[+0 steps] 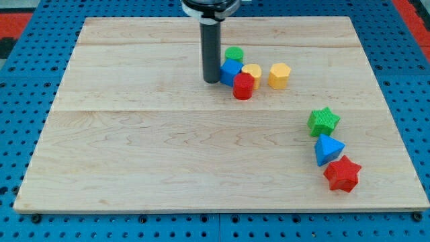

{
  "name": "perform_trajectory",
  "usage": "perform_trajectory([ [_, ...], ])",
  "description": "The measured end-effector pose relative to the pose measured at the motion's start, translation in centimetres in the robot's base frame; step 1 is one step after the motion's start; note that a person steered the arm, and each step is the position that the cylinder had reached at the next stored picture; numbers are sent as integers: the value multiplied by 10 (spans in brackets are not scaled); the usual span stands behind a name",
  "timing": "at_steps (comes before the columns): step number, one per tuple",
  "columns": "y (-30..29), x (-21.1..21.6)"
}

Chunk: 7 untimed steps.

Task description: Push red circle closer to green star

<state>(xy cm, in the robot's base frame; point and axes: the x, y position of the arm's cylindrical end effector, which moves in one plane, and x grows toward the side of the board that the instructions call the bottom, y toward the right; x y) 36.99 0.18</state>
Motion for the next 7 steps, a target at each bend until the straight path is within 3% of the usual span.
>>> perform_trajectory([
  [3, 59, 33],
  [4, 39, 52],
  [6, 79, 67],
  [7, 40, 66],
])
